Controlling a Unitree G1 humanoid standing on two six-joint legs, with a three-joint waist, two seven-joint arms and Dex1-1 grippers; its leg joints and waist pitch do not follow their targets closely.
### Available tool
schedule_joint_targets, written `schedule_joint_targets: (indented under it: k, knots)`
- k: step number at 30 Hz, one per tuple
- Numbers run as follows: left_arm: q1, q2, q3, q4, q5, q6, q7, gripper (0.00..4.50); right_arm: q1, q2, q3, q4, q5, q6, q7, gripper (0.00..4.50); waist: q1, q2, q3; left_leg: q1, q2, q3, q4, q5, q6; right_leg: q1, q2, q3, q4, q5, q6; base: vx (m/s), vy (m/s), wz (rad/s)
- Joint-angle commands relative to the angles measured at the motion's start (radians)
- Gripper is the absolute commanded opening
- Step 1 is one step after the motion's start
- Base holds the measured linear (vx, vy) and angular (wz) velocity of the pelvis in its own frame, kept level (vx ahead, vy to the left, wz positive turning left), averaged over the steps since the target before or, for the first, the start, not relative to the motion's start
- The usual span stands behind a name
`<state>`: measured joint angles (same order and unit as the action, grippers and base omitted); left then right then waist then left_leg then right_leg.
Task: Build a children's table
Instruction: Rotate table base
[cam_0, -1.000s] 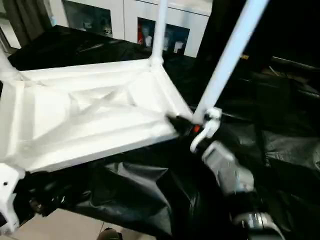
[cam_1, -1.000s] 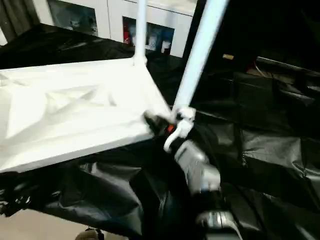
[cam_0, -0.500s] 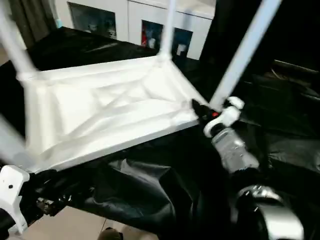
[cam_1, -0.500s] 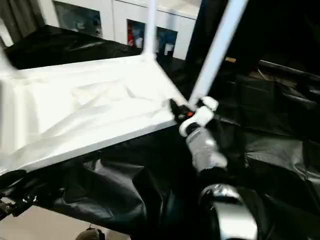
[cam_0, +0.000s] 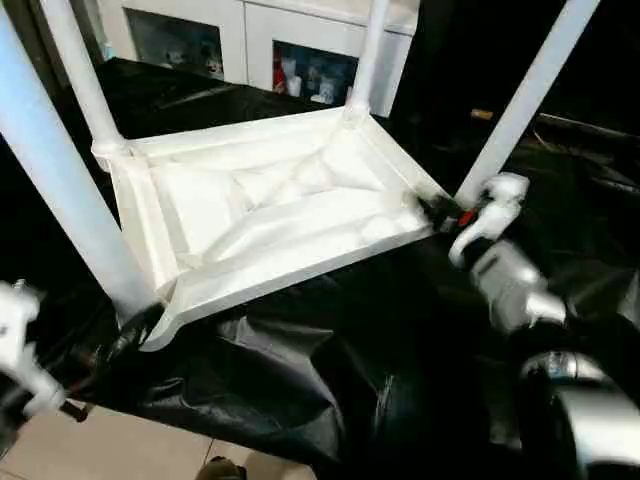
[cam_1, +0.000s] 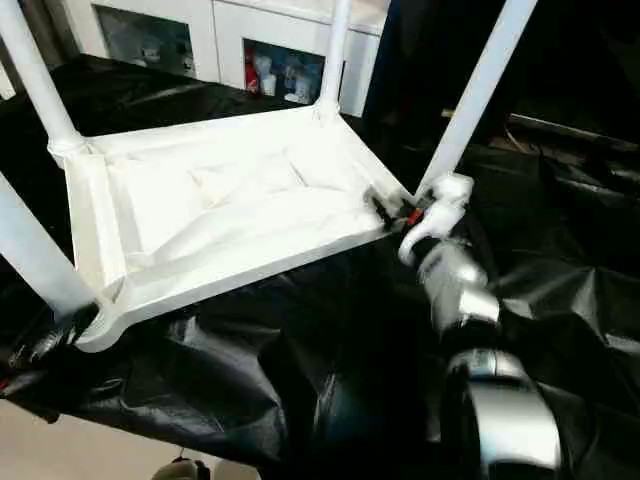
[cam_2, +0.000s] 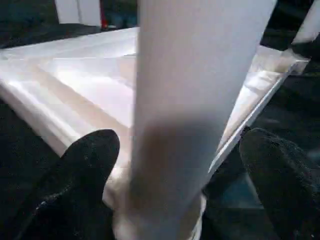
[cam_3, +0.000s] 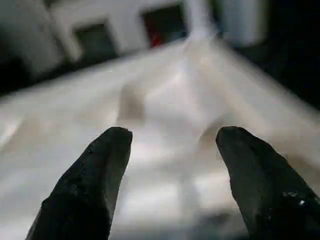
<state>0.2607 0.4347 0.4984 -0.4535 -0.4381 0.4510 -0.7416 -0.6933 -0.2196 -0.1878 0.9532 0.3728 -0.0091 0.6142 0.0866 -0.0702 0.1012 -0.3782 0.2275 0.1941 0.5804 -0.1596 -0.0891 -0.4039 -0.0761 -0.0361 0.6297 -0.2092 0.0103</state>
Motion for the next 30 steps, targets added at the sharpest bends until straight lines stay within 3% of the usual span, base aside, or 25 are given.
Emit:
schedule_joint_targets:
  k: [1,4,9,12,13,16,17,18,19,20,22,24,30]
  knots:
    - [-0.016,-0.012,-0.034,0.011,-0.016,0.005,-0.004,4.48,0.017,-0.025,0.0,-0.044,-0.014,0.005,0.007,3.18,0.0,0.032,-0.068,0.018,0.001,-0.002,-0.062,-0.215,0.011,0.038,-0.031,0.03,-0.059,-0.028,-0.215,0.0,0.0,0.0]
    - [-0.058,-0.023,-0.086,0.014,-0.038,0.024,-0.022,4.48,0.046,-0.043,-0.012,-0.074,-0.026,-0.026,-0.017,3.18,0.003,0.032,-0.068,0.02,0.0,0.001,-0.059,-0.203,0.016,0.037,-0.03,0.029,-0.056,-0.006,-0.237,0.0,0.0,0.0]
    - [-0.137,-0.034,-0.219,0.026,-0.051,0.058,-0.048,4.48,0.093,-0.068,0.001,-0.082,-0.111,-0.097,-0.144,3.18,0.01,0.038,-0.066,0.026,0.0,0.002,-0.059,-0.224,-0.001,0.03,-0.031,0.029,-0.062,-0.058,-0.22,0.0,0.0,0.0]
    - [-0.161,-0.034,-0.274,0.017,-0.075,0.09,-0.065,4.48,0.091,-0.079,-0.003,-0.044,-0.153,-0.13,-0.271,3.18,0.011,0.036,-0.068,0.024,-0.003,0.001,-0.059,-0.227,-0.022,0.031,-0.031,0.028,-0.06,-0.069,-0.211,0.0,0.0,0.0]
    - [-0.172,-0.031,-0.307,0.005,-0.1,0.121,-0.082,4.48,0.09,-0.076,-0.02,-0.034,-0.16,-0.137,-0.344,3.18,0.008,0.03,-0.069,0.022,-0.005,0.003,-0.058,-0.23,-0.022,0.034,-0.029,0.029,-0.06,-0.064,-0.208,0.0,0.0,0.0]
    - [-0.177,-0.027,-0.328,-0.007,-0.126,0.148,-0.096,4.48,0.092,-0.067,-0.032,-0.038,-0.158,-0.145,-0.37,3.18,0.007,0.031,-0.069,0.02,-0.006,0.003,-0.057,-0.234,-0.02,0.033,-0.029,0.03,-0.059,-0.071,-0.193,0.0,0.0,0.0]
    - [-0.191,-0.031,-0.348,-0.019,-0.16,0.176,-0.101,4.48,0.095,-0.053,-0.028,-0.045,-0.166,-0.144,-0.382,3.18,0.003,0.022,-0.069,0.017,-0.006,0.003,-0.057,-0.229,-0.015,0.037,-0.028,0.029,-0.06,-0.067,-0.188,0.0,0.0,0.0]
    - [-0.2,-0.033,-0.358,-0.023,-0.172,0.185,-0.103,4.48,0.096,-0.046,-0.023,-0.044,-0.17,-0.137,-0.385,3.18,0.004,0.025,-0.07,0.016,-0.006,0.003,-0.056,-0.224,-0.015,0.037,-0.029,0.03,-0.057,-0.063,-0.188,0.0,0.0,0.0]
    - [-0.213,-0.036,-0.373,-0.027,-0.185,0.197,-0.104,4.48,0.094,-0.039,-0.013,-0.035,-0.181,-0.126,-0.386,3.18,0.002,0.027,-0.069,0.017,-0.007,0.003,-0.056,-0.219,-0.011,0.035,-0.028,0.029,-0.058,-0.063,-0.188,0.0,0.0,0.0]
    - [-0.222,-0.037,-0.383,-0.028,-0.193,0.203,-0.105,4.48,0.092,-0.034,-0.006,-0.029,-0.189,-0.119,-0.386,3.18,0.0,0.021,-0.069,0.015,-0.006,0.003,-0.056,-0.211,-0.007,0.036,-0.028,0.03,-0.057,-0.064,-0.188,0.0,0.0,0.0]
    - [-0.235,-0.042,-0.397,-0.029,-0.2,0.211,-0.107,4.48,0.087,-0.027,0.01,-0.017,-0.195,-0.101,-0.365,3.18,-0.001,0.021,-0.069,0.015,-0.006,0.004,-0.056,-0.207,-0.004,0.035,-0.028,0.03,-0.058,-0.067,-0.189,0.0,0.0,0.0]
    - [-0.28,-0.058,-0.44,-0.03,-0.228,0.237,-0.113,4.48,0.071,-0.003,0.064,0.025,-0.218,-0.08,-0.3,3.18,-0.002,0.025,-0.07,0.015,-0.006,0.004,-0.055,-0.205,-0.006,0.036,-0.027,0.03,-0.057,-0.064,-0.191,0.0,0.0,0.0]
    - [-0.369,-0.119,-0.525,-0.023,-0.295,0.285,-0.115,4.48,0.032,0.05,0.14,0.084,-0.256,-0.058,-0.139,3.18,-0.002,0.031,-0.072,0.014,-0.003,0.003,-0.056,-0.205,-0.014,0.04,-0.031,0.029,-0.054,-0.038,-0.216,0.0,0.0,0.0]
